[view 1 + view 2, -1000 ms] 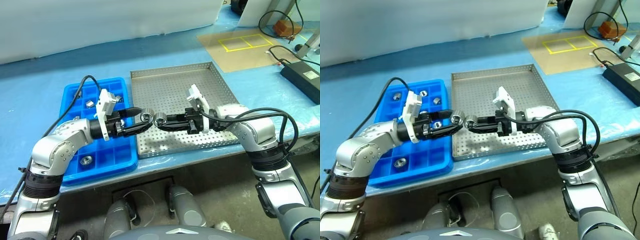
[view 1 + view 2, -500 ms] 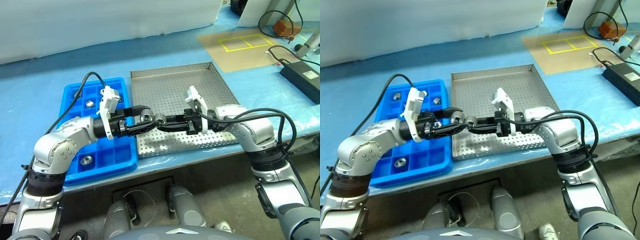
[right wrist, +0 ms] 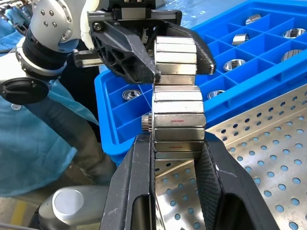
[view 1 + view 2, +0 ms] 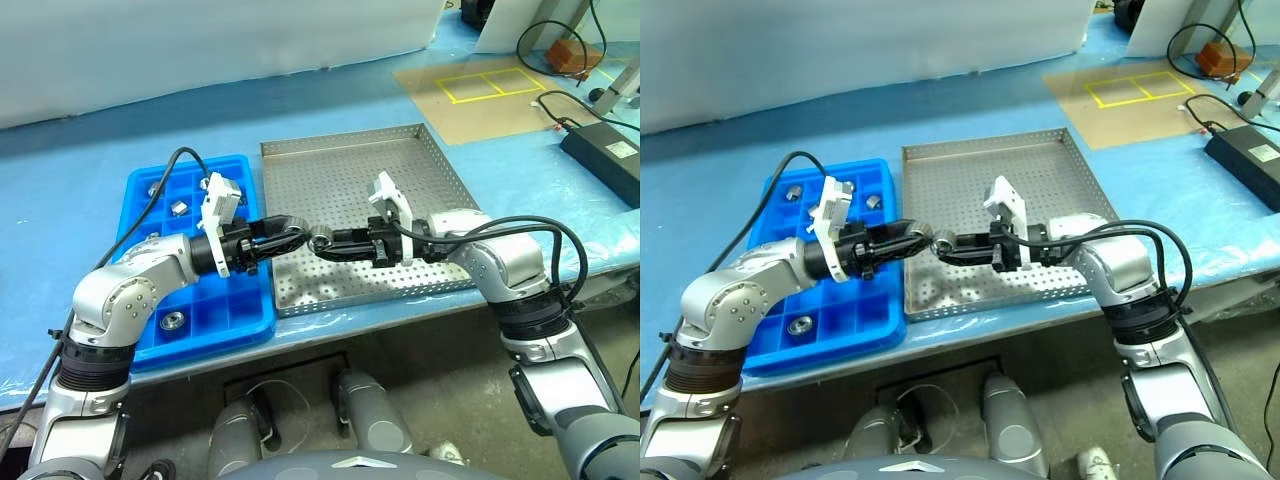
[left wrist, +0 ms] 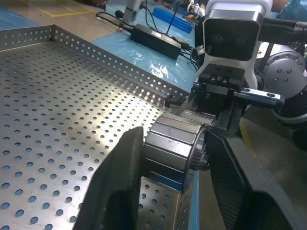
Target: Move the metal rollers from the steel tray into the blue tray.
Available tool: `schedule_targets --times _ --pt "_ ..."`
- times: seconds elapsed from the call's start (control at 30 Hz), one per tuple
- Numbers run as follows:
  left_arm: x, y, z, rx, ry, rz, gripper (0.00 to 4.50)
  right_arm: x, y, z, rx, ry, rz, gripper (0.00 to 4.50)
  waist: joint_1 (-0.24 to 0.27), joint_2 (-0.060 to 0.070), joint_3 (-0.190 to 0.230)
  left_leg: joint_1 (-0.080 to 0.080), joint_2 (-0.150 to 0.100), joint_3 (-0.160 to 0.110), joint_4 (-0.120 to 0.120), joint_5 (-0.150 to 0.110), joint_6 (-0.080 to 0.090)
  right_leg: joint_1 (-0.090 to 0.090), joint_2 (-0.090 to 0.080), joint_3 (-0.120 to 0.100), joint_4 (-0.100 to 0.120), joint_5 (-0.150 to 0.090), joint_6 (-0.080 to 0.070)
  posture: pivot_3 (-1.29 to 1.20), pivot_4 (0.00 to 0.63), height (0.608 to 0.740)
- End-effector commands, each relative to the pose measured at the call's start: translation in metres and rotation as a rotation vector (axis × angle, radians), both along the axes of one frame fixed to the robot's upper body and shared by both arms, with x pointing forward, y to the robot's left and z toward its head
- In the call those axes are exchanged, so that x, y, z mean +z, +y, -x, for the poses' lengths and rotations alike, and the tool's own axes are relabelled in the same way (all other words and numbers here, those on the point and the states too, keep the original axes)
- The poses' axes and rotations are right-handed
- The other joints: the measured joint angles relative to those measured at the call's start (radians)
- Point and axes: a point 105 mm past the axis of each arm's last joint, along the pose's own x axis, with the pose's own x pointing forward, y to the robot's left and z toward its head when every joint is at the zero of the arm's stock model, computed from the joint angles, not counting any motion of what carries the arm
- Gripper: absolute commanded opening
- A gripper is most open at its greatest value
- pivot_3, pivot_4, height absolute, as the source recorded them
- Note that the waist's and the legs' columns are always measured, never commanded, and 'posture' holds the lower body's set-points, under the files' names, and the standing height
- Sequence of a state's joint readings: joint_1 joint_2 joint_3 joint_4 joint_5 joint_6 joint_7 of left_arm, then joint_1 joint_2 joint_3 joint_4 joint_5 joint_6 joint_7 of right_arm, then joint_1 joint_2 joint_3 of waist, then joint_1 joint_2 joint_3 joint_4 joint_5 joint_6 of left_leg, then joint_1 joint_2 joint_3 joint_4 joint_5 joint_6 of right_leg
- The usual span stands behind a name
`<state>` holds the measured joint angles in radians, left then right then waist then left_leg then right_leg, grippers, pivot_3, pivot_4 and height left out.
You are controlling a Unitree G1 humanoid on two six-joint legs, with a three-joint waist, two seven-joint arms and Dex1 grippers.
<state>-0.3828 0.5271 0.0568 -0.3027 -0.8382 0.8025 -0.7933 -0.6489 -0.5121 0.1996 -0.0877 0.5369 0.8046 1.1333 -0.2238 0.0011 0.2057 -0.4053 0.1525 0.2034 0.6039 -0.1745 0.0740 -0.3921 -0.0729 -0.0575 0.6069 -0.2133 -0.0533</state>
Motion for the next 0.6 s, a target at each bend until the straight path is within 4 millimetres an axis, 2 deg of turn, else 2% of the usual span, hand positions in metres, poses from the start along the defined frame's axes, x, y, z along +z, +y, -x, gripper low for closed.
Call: schedule_targets --times 0.03,0.37,0.47,0.6 --pt "0.01 -0.002 0.002 -0.015 -0.038 0.028 1.46 0.015 0.003 -0.002 0.01 -0.062 -0.029 0.69 0.0 0.0 0.0 0.0 0.0 0.0 0.0 0.0 0.0 0.0 0.0 0.0 0.0 0.0 0.0 -0.59 0.15 0.74" --pt "0.016 0.002 -0.002 0.005 -0.054 0.04 1.43 0.016 0.0 -0.008 -0.021 -0.027 -0.042 0.69 0.0 0.0 0.0 0.0 0.0 0.0 0.0 0.0 0.0 0.0 0.0 0.0 0.0 0.0 0.001 -0.59 0.15 0.74" --pt "0.015 0.003 -0.004 0.019 -0.027 0.045 1.43 -0.006 -0.007 -0.024 -0.103 -0.112 0.065 0.69 0.0 0.0 0.0 0.0 0.0 0.0 0.0 0.0 0.0 0.0 0.0 0.0 0.0 0.0 0.0 -0.59 0.15 0.74" --pt "0.015 0.001 -0.006 0.034 -0.004 0.062 1.43 -0.009 -0.006 -0.04 -0.172 -0.334 0.136 0.69 -0.001 0.0 0.0 -0.001 0.0 0.0 0.0 0.0 0.0 -0.001 0.0 0.0 0.0 0.0 0.0 -0.59 0.15 0.74"
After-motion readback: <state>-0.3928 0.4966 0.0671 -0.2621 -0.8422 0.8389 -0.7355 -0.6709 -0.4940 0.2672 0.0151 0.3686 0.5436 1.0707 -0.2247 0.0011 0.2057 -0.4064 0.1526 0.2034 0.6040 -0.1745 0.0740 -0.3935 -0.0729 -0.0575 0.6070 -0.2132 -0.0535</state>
